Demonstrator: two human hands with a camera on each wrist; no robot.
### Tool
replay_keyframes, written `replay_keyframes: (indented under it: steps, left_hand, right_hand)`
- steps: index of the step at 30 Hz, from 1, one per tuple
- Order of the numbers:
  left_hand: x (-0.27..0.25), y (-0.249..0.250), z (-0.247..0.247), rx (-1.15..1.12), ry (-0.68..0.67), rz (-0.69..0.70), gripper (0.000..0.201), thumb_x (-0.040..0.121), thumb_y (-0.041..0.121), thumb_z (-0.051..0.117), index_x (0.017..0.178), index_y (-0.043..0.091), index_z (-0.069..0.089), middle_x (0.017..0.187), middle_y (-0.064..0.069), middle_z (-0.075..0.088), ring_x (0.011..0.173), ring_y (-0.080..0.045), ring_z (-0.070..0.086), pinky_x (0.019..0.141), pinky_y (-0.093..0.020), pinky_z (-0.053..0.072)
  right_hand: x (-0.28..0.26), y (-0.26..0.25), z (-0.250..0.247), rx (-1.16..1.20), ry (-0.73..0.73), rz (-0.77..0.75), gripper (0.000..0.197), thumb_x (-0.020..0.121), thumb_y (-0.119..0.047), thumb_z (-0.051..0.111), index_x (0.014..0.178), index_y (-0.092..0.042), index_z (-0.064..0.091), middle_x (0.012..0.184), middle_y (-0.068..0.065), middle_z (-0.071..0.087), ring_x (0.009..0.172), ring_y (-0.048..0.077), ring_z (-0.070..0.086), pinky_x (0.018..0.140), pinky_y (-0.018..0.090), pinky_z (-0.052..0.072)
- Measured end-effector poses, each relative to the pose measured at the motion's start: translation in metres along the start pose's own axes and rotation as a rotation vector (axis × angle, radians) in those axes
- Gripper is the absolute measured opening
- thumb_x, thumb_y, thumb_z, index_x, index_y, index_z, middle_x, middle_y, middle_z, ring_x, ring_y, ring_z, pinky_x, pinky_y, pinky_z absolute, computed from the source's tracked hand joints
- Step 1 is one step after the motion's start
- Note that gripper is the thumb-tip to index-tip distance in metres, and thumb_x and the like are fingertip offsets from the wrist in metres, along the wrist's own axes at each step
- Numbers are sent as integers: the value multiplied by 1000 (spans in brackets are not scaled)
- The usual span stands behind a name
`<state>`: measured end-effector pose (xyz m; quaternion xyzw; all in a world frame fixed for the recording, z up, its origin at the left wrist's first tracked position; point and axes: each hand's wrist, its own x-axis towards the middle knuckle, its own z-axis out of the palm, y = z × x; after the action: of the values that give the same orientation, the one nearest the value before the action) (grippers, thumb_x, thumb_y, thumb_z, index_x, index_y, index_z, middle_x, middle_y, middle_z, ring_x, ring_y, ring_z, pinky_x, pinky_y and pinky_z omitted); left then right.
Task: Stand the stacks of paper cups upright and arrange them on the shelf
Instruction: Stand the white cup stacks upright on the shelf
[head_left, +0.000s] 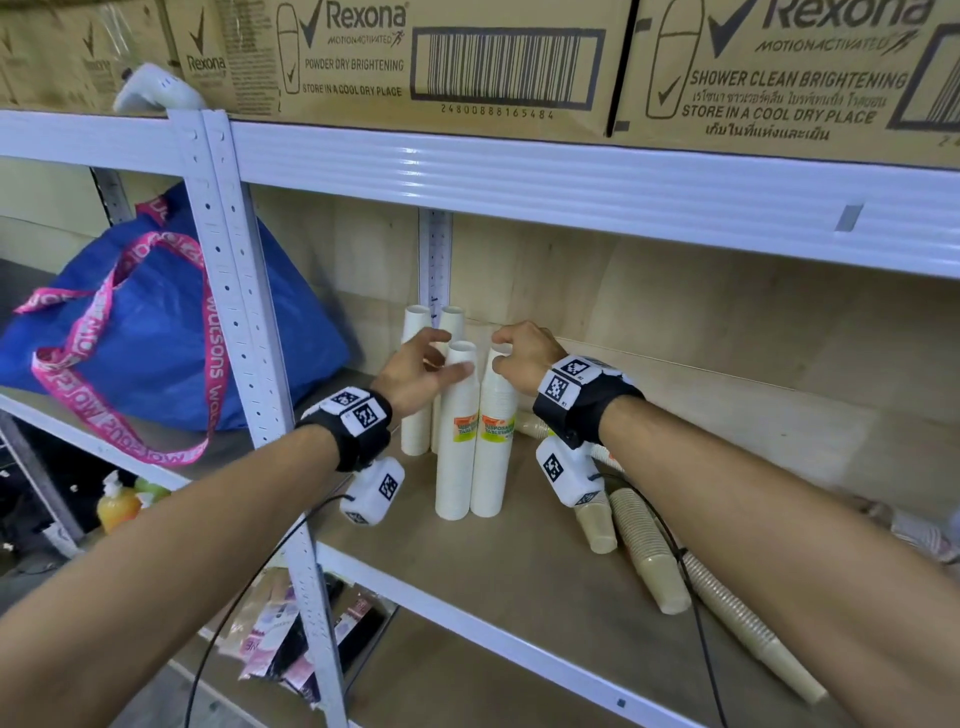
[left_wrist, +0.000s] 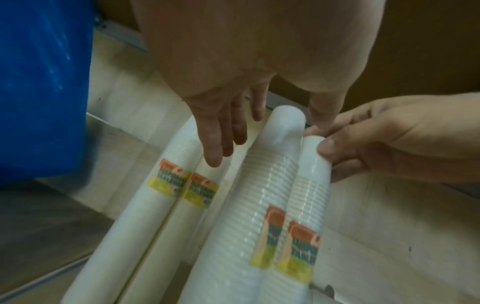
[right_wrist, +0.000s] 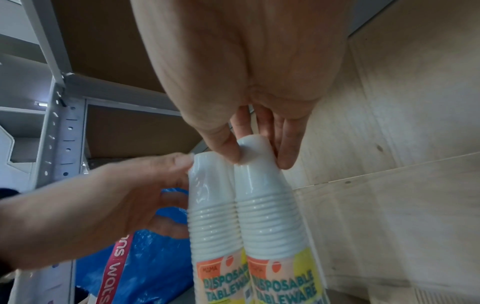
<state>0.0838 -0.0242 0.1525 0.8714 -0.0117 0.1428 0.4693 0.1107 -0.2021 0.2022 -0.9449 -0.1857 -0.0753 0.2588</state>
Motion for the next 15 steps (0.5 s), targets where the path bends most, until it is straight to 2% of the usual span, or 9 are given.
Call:
replay_keyframes:
  steps: [2, 5, 9, 13, 15]
  left_hand:
    - [5, 11, -6, 42, -1, -14, 59, 76, 59, 70, 124, 29, 55, 103, 5, 62, 93, -13, 63, 81, -31, 53]
    - [9, 26, -8, 151, -7, 4, 50, 76, 57, 72, 115, 25, 62, 100, 4, 63, 90, -13, 62, 73, -28, 51]
    - [13, 35, -5, 221, 6, 40, 42, 81, 46, 73, 111, 18, 67, 105, 0, 66, 95, -15, 62, 80, -29, 51]
    - [13, 41, -5, 195, -36, 44, 27, 85, 33, 72, 105, 14, 70, 102, -2, 69, 92, -17, 65, 82, -36, 58]
    - [13, 43, -6, 187, -61, 40, 25, 87, 26, 70, 108, 11, 69, 103, -2, 68, 95, -19, 65, 81, -32, 57]
  right_hand:
    - [0, -1, 1, -1, 4, 3, 44, 90, -14, 58, 134, -13, 55, 142, 4, 51, 129, 24, 49, 101, 29, 41]
    - [0, -1, 2, 2, 12, 4, 44, 90, -16, 59, 133, -13, 56, 141, 5, 52, 127, 25, 51, 101, 31, 43]
    - [-2, 0, 2, 4, 20, 4, 44, 89, -14, 58, 133, -12, 56, 140, 5, 54, 126, 25, 51, 101, 31, 44]
    - [-5, 0, -1, -5, 17, 6, 45, 89, -15, 58, 134, -12, 56, 139, 6, 54, 126, 26, 52, 100, 30, 43]
    - [-5, -1, -1, -11, 16, 4, 45, 89, -14, 58, 134, -12, 56, 138, 6, 55, 125, 26, 52, 100, 30, 43]
